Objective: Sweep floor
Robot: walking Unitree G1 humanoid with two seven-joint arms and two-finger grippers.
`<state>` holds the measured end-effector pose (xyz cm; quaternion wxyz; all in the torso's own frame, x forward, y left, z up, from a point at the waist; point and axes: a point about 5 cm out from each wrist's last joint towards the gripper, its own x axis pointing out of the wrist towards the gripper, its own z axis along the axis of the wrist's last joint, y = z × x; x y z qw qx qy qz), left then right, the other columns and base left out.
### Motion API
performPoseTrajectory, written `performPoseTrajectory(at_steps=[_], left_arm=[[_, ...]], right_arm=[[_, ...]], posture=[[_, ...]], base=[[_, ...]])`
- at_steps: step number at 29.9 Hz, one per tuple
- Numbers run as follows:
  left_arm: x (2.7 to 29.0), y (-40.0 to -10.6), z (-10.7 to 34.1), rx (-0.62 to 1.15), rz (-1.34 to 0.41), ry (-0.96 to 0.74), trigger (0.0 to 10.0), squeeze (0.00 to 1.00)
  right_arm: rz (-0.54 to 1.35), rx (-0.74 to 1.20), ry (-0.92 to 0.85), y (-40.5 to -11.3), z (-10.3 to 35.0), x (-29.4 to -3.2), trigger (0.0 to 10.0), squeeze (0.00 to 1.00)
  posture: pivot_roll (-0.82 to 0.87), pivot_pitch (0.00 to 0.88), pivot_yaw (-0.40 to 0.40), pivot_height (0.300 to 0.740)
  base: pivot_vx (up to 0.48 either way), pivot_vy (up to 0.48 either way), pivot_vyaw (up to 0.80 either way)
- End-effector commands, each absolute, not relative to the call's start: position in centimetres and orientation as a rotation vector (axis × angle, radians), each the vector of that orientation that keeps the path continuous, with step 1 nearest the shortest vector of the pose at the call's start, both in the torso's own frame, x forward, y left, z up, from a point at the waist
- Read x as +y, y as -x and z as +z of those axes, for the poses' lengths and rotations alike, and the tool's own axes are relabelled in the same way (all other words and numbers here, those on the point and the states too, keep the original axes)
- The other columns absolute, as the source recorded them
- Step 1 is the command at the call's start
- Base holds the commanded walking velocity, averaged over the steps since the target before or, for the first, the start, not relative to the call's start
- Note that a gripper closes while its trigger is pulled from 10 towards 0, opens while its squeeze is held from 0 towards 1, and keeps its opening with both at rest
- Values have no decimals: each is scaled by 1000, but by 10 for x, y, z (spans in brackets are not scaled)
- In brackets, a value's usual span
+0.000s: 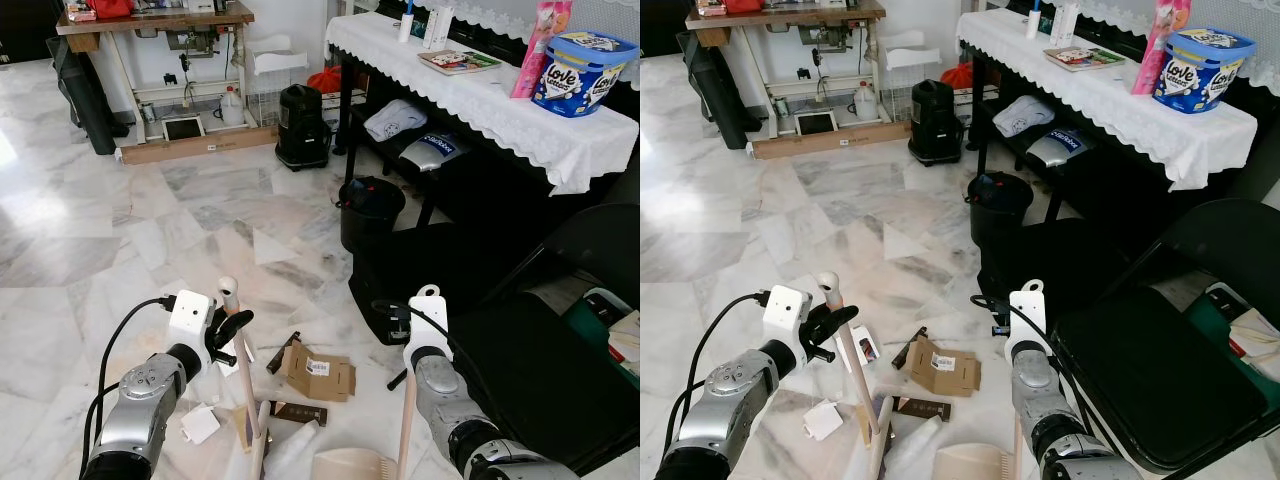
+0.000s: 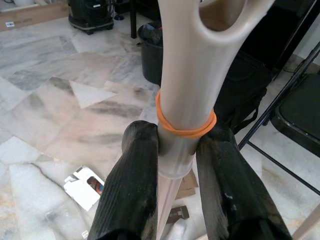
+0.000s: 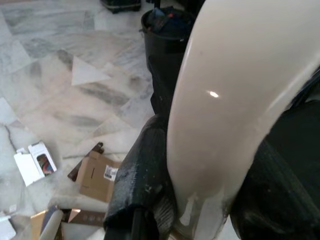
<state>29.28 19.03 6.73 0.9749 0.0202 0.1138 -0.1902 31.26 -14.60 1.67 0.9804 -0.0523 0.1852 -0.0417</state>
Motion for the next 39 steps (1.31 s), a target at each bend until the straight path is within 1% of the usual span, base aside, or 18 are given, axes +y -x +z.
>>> performPoseTrajectory(at_steps=[1,4,7,10,12,13,15,16,19,20,24,27,31,36,39], left_arm=[[188,-292,66,250,-405,-36,10000,0],[188,-293,67,243,-402,-35,10000,0],[188,-293,67,242,-401,-35,10000,0],[188,-292,68,241,-402,-37,10000,0],[188,-292,68,240,-403,-36,10000,0],[188,-292,68,241,-404,-37,10000,0],[188,-291,68,245,-408,-39,10000,0],[188,-291,68,246,-409,-40,10000,0],[188,-290,67,249,-413,-37,10000,0],[188,-290,67,260,-424,-32,10000,0],[185,-287,63,295,-460,-1,10000,0],[188,-288,62,300,-447,23,10000,0],[187,-289,64,307,-482,48,10000,0],[186,-288,66,322,-513,41,10000,0],[186,-287,64,328,-517,28,10000,0]], right_arm=[[-99,298,114,-319,27,-150,10000,0],[-96,246,105,-325,37,-149,10000,0],[-95,263,111,-325,36,-150,10000,0],[-100,314,105,-323,30,-152,10000,0],[-133,343,44,-320,26,-154,10000,0],[-135,373,51,-318,22,-155,10000,0],[-120,502,65,-309,7,-153,10000,0],[-124,520,47,-307,4,-152,10000,0],[-122,526,33,-305,2,-151,10000,0],[-112,547,60,-302,-1,-151,10000,0],[-108,588,76,-296,-8,-150,10000,0],[-111,599,101,-295,-9,-152,10000,0],[-132,535,74,-300,-2,-154,10000,0],[-136,356,109,-316,21,-155,10000,0],[-128,300,122,-321,30,-155,10000,0]], posture=[[73,3,-34,740],[74,6,-33,740],[74,7,-33,740],[78,10,-33,740],[78,10,-33,740],[79,13,-31,740],[80,15,-31,740],[82,16,-31,740],[84,19,-31,740],[84,19,-31,740],[84,22,-29,740],[83,23,-29,740],[84,22,-30,740],[85,20,-28,740],[85,19,-28,740]], base=[[0,0,0],[0,0,0],[0,0,0],[0,0,0],[0,0,0],[0,0,0],[0,0,0],[0,0,0],[0,0,0],[0,0,0],[0,0,0],[0,0,0],[0,0,0],[0,0,0],[0,0,0]])
